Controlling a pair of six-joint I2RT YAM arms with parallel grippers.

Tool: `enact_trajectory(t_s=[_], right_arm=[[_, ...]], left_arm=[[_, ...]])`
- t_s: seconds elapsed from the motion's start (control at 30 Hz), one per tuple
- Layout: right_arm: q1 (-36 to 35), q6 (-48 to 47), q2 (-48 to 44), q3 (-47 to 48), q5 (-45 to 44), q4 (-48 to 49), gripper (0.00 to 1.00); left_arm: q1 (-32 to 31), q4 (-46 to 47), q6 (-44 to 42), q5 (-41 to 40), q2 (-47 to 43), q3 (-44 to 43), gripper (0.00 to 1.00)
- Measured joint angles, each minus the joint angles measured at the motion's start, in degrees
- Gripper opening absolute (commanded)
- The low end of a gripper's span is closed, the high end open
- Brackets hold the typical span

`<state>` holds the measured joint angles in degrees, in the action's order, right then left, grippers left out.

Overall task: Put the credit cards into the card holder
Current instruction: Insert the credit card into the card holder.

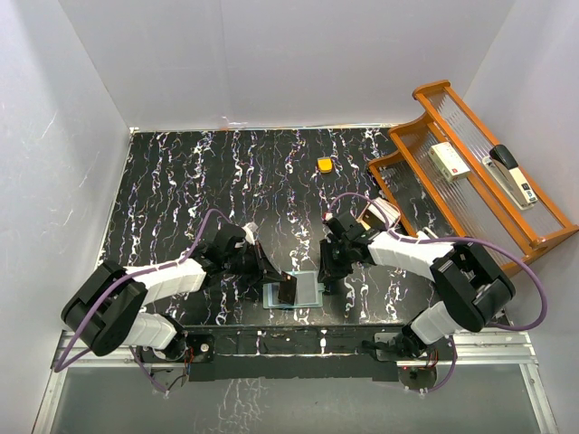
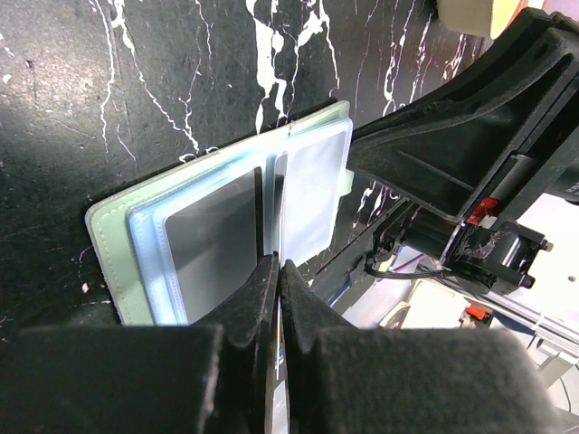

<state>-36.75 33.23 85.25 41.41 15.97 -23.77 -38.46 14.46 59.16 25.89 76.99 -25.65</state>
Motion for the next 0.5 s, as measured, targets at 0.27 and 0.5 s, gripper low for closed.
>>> enact_trajectory(t_s=[0.27,0.5], right_arm=[[-0.2,0.1,-2.2,0.1,-2.0,-2.0,0.24],[-0.5,0.9,-4.2,1.8,-2.5,-3.1,0.30]], left_arm=[[0.0,-0.6,0.7,-0.2,-0.1,0.0,0.00],[0.0,-0.8,1.3,-1.0,-0.1,0.0,0.00]])
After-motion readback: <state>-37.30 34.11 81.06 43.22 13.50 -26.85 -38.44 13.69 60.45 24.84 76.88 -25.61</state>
